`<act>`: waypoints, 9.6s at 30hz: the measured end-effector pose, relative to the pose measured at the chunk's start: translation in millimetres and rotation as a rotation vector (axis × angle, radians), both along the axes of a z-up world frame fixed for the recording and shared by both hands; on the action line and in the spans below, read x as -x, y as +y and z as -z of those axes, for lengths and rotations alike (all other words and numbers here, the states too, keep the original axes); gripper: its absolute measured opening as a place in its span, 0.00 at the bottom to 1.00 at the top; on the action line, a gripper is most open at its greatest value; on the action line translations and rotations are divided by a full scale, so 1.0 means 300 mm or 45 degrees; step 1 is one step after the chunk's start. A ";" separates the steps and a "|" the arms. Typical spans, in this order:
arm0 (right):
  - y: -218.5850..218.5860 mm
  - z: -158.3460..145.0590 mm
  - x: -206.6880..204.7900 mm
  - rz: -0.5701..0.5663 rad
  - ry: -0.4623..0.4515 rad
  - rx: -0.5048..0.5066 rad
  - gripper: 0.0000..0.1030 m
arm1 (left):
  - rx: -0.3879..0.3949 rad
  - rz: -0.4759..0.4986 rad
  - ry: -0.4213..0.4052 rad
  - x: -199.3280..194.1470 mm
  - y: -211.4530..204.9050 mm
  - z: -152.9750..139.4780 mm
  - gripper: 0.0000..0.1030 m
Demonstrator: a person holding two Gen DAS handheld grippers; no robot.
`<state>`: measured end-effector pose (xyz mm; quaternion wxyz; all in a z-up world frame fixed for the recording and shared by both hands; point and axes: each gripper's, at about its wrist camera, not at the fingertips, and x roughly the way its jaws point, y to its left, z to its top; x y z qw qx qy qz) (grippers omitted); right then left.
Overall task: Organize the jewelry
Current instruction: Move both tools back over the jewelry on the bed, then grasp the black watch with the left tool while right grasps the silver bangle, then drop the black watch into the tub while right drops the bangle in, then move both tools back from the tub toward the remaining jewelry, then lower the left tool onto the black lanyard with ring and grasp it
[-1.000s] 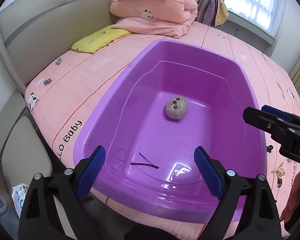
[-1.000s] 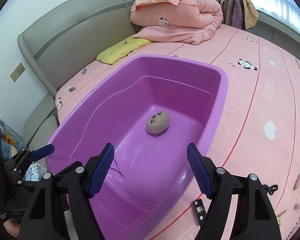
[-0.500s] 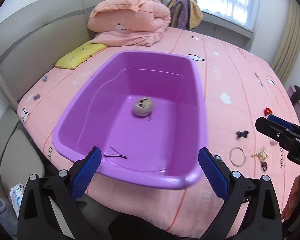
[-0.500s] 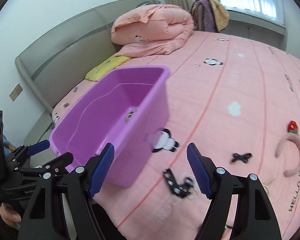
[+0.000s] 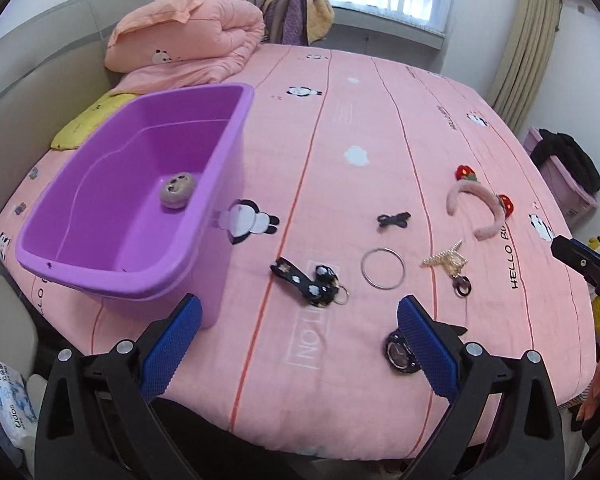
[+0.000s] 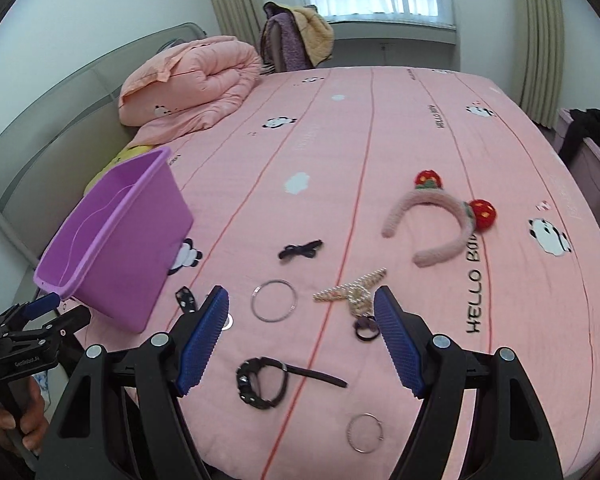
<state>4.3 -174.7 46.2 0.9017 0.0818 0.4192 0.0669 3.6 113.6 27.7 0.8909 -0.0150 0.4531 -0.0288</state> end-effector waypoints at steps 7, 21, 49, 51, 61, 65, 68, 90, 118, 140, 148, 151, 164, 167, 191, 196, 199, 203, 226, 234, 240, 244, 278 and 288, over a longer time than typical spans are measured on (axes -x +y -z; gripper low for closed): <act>-0.174 0.095 0.148 0.128 0.056 0.029 0.70 | 0.011 0.048 0.104 0.017 -0.153 0.103 0.94; -0.191 0.406 0.280 0.151 0.287 -0.012 0.70 | -0.097 0.154 0.242 0.050 -0.341 0.341 0.94; -0.061 0.636 0.181 0.035 0.425 0.098 0.70 | -0.126 0.187 0.309 -0.021 -0.456 0.515 0.94; -0.060 0.644 0.177 0.033 0.432 0.099 0.70 | -0.139 0.198 0.313 -0.026 -0.469 0.521 0.94; -0.050 0.674 0.167 0.021 0.441 0.144 0.70 | -0.159 0.173 0.358 -0.073 -0.479 0.590 0.94; -0.044 0.687 0.164 0.015 0.436 0.171 0.70 | -0.176 0.168 0.373 -0.087 -0.483 0.618 0.94; -0.039 0.695 0.162 0.013 0.433 0.190 0.70 | -0.182 0.167 0.392 -0.099 -0.485 0.645 0.95; -0.043 0.653 0.193 0.010 0.390 0.173 0.40 | -0.094 0.219 0.375 -0.068 -0.490 0.623 0.58; 0.184 0.126 0.008 -0.205 -0.025 0.011 0.40 | 0.025 0.009 -0.013 -0.062 -0.055 0.063 0.57; 1.025 -0.053 -0.463 -0.678 -0.080 -0.101 0.40 | -0.130 -0.400 0.025 -0.249 0.701 0.005 0.58; 1.171 0.014 -0.521 -0.736 -0.043 -0.019 0.40 | -0.132 -0.412 0.060 -0.296 0.755 0.070 0.58; 1.190 0.037 -0.536 -0.736 -0.018 0.000 0.40 | -0.115 -0.414 0.071 -0.306 0.770 0.087 0.58; 1.227 0.062 -0.567 -0.747 0.005 0.063 0.60 | -0.156 -0.454 0.057 -0.314 0.775 0.106 0.73; 1.227 0.062 -0.559 -0.755 -0.002 0.075 0.60 | -0.155 -0.459 0.049 -0.311 0.776 0.098 0.73; 1.170 0.011 -0.490 -0.753 -0.021 0.014 0.60 | -0.171 -0.480 0.033 -0.247 0.748 0.037 0.73; 1.138 -0.006 -0.464 -0.738 -0.030 0.004 0.60 | -0.159 -0.487 0.029 -0.222 0.733 0.017 0.75; 1.113 -0.015 -0.446 -0.726 -0.034 -0.002 0.60 | -0.151 -0.493 0.016 -0.203 0.716 0.001 0.79; 1.070 -0.029 -0.424 -0.705 -0.033 -0.017 0.62 | -0.140 -0.495 0.017 -0.182 0.695 -0.011 0.80; 0.634 0.008 -0.198 -0.491 -0.022 -0.082 0.69 | -0.145 -0.339 -0.018 -0.059 0.408 -0.057 0.90; 0.367 0.119 -0.095 -0.316 0.039 -0.109 0.71 | -0.088 -0.251 -0.041 -0.027 0.264 -0.036 0.93; 0.170 0.215 -0.001 -0.168 0.104 -0.099 0.71 | -0.060 -0.189 -0.020 -0.008 0.144 0.028 0.93; 0.059 0.267 0.051 -0.088 0.134 -0.079 0.71 | -0.062 -0.144 0.016 0.015 0.055 0.106 0.93; -0.083 0.599 -0.227 0.058 0.320 -0.029 0.71 | -0.070 -0.225 0.265 -0.274 -0.100 0.528 0.93; -0.056 0.647 -0.274 0.044 0.345 0.027 0.71 | -0.095 -0.241 0.307 -0.360 -0.073 0.605 0.93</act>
